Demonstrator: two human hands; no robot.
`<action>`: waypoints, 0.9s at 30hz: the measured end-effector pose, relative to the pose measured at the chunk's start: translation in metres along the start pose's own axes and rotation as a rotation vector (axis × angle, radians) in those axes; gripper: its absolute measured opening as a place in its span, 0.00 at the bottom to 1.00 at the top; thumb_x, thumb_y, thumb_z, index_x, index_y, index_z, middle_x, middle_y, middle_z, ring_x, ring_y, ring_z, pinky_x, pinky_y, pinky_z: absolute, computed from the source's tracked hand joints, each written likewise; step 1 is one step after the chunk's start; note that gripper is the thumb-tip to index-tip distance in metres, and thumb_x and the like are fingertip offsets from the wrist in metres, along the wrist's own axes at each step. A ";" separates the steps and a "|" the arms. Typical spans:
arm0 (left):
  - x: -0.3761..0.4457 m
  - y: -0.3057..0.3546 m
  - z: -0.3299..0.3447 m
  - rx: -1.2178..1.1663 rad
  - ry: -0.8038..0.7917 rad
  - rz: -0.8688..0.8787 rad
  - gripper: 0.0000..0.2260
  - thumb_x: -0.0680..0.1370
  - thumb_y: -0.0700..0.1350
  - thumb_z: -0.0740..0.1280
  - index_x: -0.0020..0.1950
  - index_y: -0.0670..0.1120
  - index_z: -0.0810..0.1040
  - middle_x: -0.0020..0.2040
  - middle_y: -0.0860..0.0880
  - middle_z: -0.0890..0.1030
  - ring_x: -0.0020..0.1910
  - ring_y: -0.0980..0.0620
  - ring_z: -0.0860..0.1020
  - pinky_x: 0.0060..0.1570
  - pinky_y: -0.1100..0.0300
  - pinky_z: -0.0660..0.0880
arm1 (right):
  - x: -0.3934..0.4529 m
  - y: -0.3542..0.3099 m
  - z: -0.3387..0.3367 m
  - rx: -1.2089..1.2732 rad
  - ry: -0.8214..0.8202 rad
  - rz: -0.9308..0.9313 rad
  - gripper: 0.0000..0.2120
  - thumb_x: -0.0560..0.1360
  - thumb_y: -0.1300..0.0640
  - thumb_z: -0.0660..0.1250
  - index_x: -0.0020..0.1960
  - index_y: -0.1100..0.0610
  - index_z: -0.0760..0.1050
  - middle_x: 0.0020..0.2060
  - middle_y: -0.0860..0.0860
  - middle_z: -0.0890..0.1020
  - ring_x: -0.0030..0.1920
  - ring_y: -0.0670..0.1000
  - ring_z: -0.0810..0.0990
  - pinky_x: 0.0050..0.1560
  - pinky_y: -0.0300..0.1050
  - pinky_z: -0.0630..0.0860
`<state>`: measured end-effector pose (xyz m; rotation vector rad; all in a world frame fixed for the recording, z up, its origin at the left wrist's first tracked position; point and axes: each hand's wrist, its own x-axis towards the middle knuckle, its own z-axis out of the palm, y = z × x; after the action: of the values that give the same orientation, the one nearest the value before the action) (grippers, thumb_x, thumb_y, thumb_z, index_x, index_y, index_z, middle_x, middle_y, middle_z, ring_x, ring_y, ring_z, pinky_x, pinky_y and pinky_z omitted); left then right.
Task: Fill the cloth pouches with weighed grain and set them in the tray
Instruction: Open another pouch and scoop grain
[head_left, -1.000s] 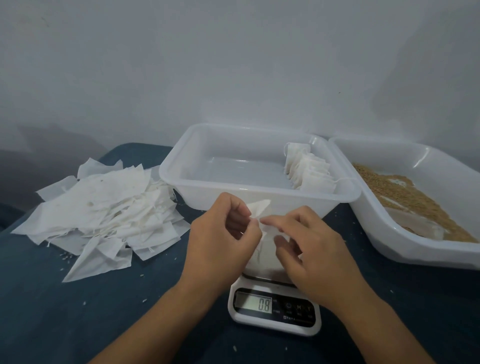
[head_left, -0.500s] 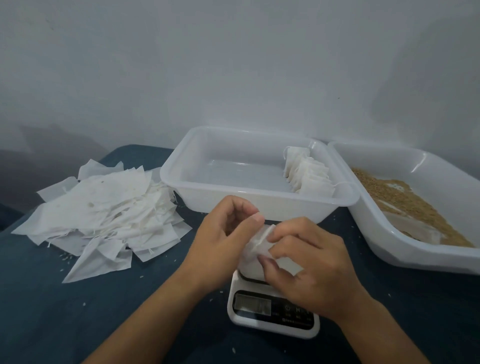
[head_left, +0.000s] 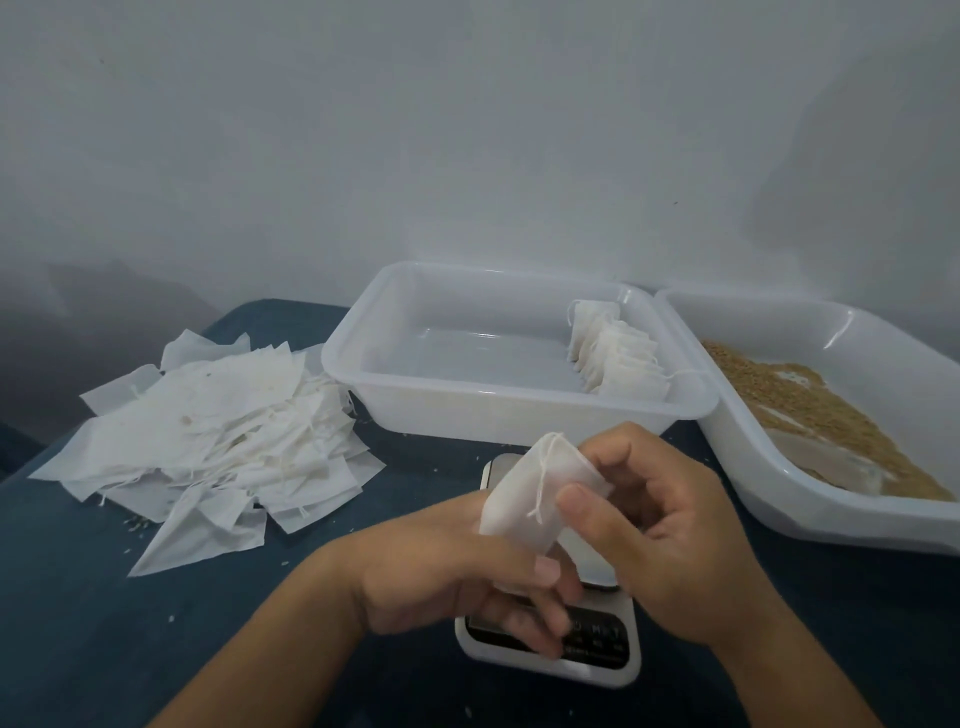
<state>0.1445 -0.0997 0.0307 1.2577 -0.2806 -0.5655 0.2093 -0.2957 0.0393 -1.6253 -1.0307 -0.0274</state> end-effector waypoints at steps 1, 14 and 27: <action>0.001 0.000 -0.001 0.005 0.026 0.014 0.08 0.75 0.43 0.71 0.53 0.51 0.84 0.46 0.47 0.81 0.45 0.49 0.82 0.52 0.52 0.81 | 0.000 -0.002 -0.003 0.073 -0.054 0.018 0.07 0.79 0.45 0.70 0.50 0.48 0.80 0.38 0.53 0.85 0.29 0.48 0.81 0.27 0.43 0.77; -0.001 0.004 -0.003 0.305 0.063 -0.011 0.09 0.79 0.47 0.69 0.58 0.52 0.81 0.47 0.49 0.80 0.44 0.52 0.78 0.43 0.60 0.77 | 0.000 -0.009 -0.012 0.015 -0.452 0.226 0.09 0.84 0.46 0.65 0.57 0.47 0.82 0.44 0.47 0.87 0.25 0.51 0.80 0.25 0.40 0.75; -0.001 0.009 -0.011 0.321 -0.098 -0.137 0.13 0.76 0.49 0.70 0.60 0.49 0.78 0.50 0.48 0.80 0.44 0.51 0.80 0.49 0.57 0.80 | 0.002 -0.012 -0.020 -0.058 -0.582 0.268 0.16 0.83 0.40 0.64 0.52 0.49 0.85 0.41 0.45 0.86 0.29 0.51 0.84 0.31 0.40 0.77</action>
<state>0.1512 -0.0878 0.0363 1.5696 -0.3799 -0.7211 0.2127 -0.3115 0.0564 -1.8609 -1.2370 0.6324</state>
